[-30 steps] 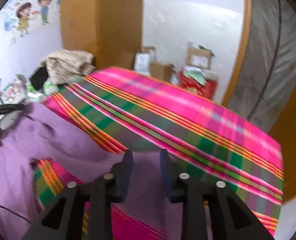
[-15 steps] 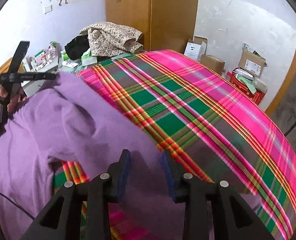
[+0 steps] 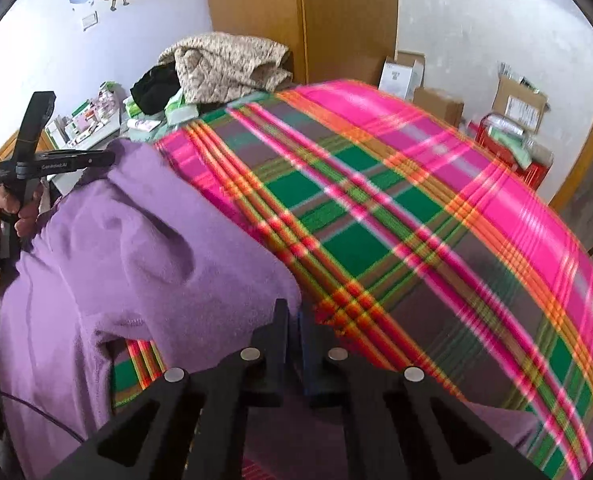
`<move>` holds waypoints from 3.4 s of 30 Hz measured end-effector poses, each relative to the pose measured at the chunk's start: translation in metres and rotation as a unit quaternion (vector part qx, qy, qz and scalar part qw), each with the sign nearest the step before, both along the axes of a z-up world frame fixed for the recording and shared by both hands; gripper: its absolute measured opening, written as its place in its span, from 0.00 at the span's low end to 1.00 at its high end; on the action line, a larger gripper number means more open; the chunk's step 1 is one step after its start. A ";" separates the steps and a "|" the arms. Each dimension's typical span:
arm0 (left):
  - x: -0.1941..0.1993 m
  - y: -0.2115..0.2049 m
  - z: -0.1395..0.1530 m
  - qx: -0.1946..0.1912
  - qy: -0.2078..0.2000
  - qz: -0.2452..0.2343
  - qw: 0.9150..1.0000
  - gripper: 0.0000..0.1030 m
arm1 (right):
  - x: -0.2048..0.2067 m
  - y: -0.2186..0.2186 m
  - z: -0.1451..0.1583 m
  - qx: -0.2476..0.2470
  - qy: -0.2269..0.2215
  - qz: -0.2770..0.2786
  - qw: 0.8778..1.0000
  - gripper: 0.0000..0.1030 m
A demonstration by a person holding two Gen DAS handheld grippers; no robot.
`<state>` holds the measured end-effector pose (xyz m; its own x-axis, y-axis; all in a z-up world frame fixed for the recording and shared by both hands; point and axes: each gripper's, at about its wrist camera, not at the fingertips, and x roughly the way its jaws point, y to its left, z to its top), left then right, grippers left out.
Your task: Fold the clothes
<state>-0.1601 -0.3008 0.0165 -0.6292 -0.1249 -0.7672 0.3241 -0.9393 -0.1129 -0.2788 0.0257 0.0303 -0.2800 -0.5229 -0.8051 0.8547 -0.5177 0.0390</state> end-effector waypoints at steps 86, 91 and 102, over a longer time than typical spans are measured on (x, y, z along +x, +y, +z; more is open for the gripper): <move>0.083 0.283 -0.015 0.006 0.002 -0.169 0.986 0.28 | 0.130 0.229 -0.026 0.009 0.032 -0.281 0.959 0.37; 0.084 0.286 -0.016 -0.001 0.009 -0.176 0.984 0.39 | 0.125 0.242 -0.021 -0.011 0.038 -0.309 0.950 0.09; 0.083 0.289 -0.016 0.002 0.011 -0.189 0.982 0.49 | 0.083 0.315 0.043 -0.117 0.075 -0.388 0.911 0.09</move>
<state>-0.0769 -0.0119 0.0003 -0.6466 0.1230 -0.7528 -0.0500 -0.9916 -0.1191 -0.1958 0.3408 0.0736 -0.7369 -0.2731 -0.6183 0.2394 -0.9609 0.1390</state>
